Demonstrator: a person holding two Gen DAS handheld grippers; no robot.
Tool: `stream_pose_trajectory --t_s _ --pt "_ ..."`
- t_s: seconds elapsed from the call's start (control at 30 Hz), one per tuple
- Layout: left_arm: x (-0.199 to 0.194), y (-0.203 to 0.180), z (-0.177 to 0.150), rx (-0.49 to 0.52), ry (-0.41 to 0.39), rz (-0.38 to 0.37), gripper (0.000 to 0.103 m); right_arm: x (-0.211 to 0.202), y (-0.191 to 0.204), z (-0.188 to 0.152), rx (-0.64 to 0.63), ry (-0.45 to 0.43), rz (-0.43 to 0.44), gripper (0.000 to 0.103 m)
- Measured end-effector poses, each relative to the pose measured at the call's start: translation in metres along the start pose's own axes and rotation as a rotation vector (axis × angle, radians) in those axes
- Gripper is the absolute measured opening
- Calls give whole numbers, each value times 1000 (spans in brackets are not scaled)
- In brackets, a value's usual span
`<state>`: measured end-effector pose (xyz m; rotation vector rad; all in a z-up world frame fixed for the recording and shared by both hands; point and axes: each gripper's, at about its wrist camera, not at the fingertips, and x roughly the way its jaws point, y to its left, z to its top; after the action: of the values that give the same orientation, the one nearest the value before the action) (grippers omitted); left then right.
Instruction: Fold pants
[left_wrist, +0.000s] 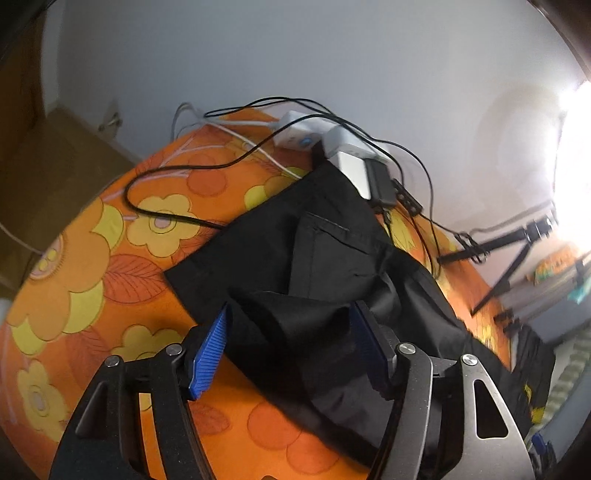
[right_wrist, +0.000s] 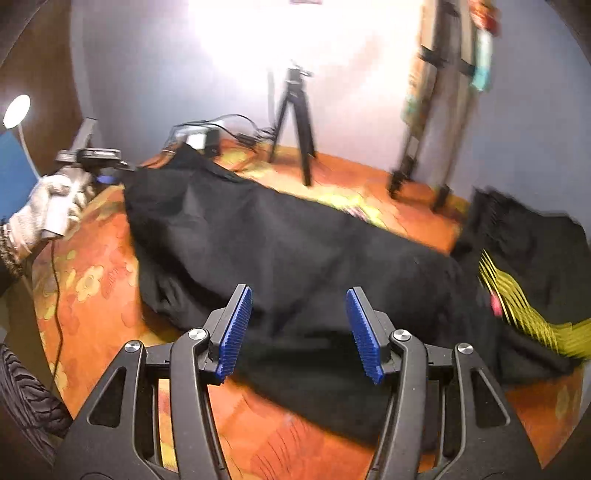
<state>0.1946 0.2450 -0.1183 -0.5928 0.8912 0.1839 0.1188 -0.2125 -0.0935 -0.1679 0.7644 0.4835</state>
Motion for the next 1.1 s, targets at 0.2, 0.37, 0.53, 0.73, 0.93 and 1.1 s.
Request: stream_pose_trajectory --t_s 0.2,0.37,0.53,0.73,0.93,1.1 --pt "5 9 -2 29 -15 31 24 49 58 93 -185 -17 117 55" --pt "8 14 -11 98 -11 28 9 116 125 164 -279 40 295 53" --pt "9 29 -21 82 -19 -28 7 195 190 200 -409 96 309 53" --pt "2 37 -30 99 -7 -58 7 278 238 217 -528 138 297 53" --pt "-2 28 -36 141 -9 -92 18 329 261 216 -635 194 293 53" --pt "-3 33 -36 127 -4 -124 24 347 263 208 -653 226 324 53"
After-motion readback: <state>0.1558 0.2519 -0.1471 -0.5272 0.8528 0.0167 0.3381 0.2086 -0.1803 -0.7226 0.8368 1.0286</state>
